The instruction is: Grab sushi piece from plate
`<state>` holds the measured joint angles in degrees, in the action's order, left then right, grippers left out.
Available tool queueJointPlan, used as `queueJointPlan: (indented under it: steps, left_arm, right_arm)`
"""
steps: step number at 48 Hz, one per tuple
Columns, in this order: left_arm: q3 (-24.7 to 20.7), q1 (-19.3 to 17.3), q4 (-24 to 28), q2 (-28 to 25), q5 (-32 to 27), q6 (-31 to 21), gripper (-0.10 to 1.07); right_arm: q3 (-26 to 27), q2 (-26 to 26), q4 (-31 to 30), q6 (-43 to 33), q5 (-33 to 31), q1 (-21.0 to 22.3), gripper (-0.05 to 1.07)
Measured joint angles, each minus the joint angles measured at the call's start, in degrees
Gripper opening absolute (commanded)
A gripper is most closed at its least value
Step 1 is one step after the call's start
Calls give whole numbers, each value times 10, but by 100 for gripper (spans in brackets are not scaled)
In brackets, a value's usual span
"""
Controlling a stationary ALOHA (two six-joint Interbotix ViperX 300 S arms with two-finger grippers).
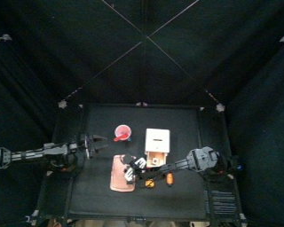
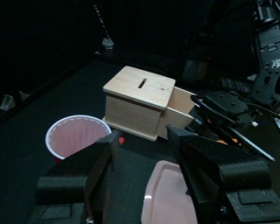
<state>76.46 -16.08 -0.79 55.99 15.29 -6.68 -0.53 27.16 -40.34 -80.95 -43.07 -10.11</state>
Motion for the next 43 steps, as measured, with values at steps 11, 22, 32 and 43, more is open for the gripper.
queueJointPlan:
  steps: [11, 22, 32, 43]
  left_arm:
    - [0, 0, 0, 0, 0, 0, 85]
    - [0, 0, 0, 0, 0, 0, 85]
    - [0, 0, 0, 0, 0, 1, 85]
    - [0, 0, 0, 0, 0, 1, 85]
  right_arm:
    - [-8, 0, 2, 1, 2, 0, 99]
    - [-10, 6, 4, 1, 4, 1, 99]
    - [-10, 6, 4, 1, 5, 3, 93]
    - [-10, 13, 4, 2, 5, 4, 77]
